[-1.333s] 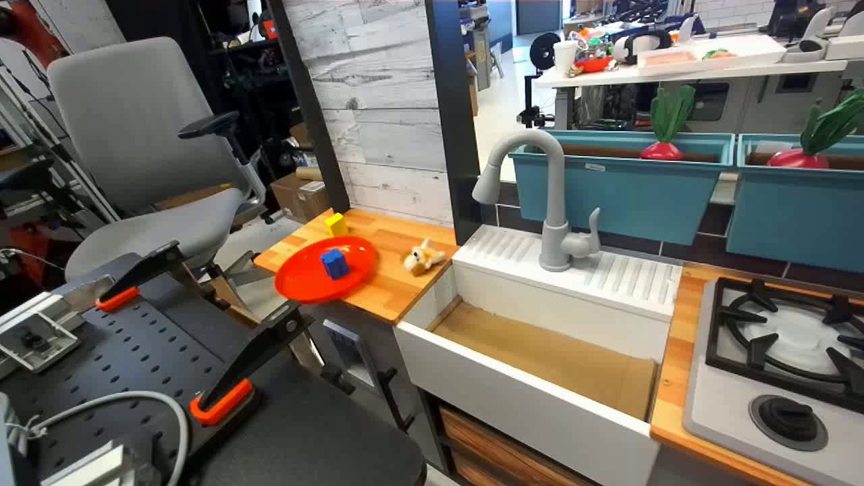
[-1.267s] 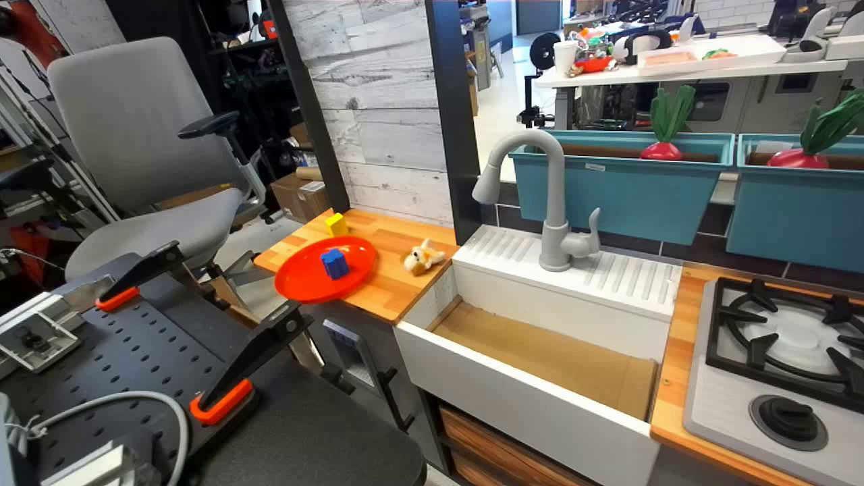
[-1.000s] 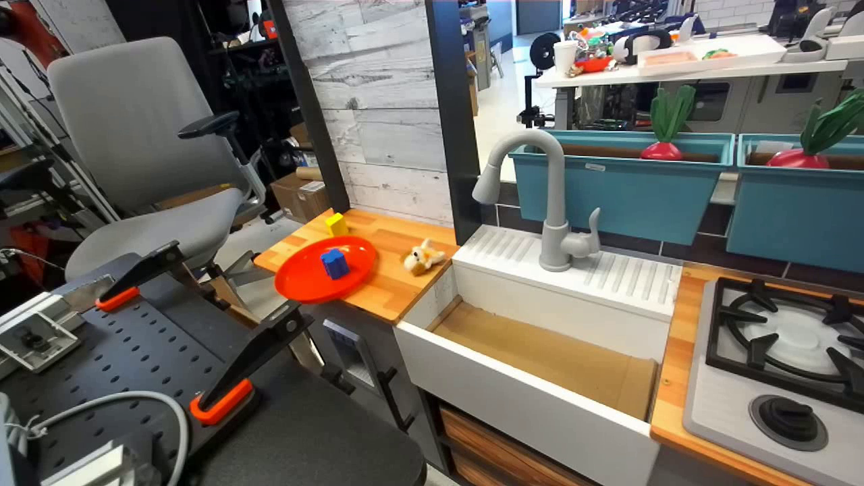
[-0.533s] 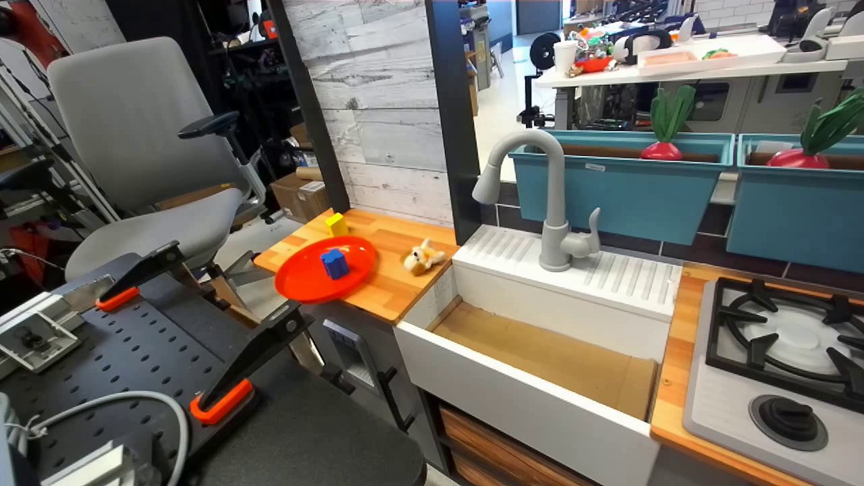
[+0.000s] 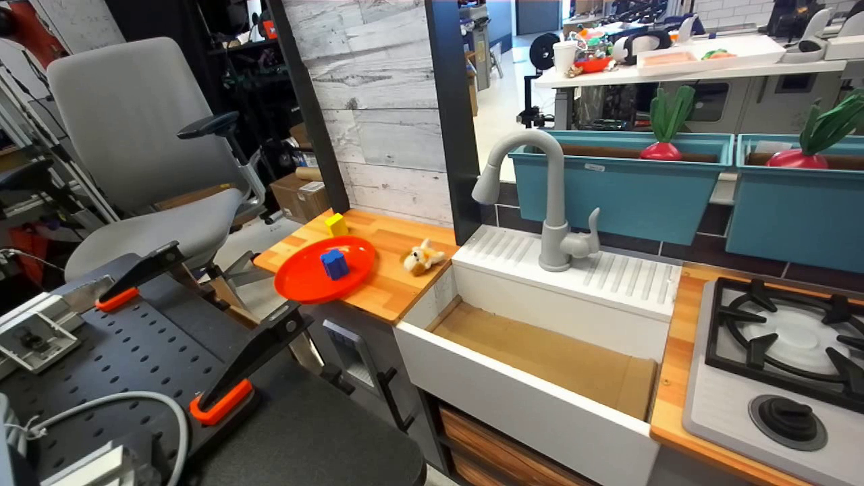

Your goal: Remove the blue block from the orange plate

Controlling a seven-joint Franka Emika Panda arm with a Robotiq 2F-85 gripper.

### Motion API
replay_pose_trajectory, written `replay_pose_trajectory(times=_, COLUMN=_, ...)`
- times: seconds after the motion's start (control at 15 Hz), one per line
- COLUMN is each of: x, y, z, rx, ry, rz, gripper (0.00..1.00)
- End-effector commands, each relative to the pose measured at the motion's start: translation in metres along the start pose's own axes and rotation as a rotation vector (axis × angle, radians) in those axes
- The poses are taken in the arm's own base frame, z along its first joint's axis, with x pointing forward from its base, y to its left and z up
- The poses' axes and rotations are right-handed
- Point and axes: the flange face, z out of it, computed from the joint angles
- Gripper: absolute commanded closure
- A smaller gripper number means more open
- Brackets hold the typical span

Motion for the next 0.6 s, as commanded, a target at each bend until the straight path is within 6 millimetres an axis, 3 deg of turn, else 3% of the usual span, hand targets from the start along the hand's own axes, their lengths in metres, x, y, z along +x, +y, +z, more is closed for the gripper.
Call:
replay_pose_trajectory(times=0.0, x=0.018, y=-0.038, z=0.068, rx=0.000, ry=0.002, rz=-0.034, gripper=0.00)
replay_pose_trajectory(times=0.33, x=0.024, y=-0.087, z=0.177, rx=0.044, ry=-0.071, rz=-0.132, gripper=0.00)
replay_pose_trajectory(times=0.53, x=0.016, y=-0.116, z=0.247, rx=0.106, ry=-0.158, rz=-0.168, gripper=0.00)
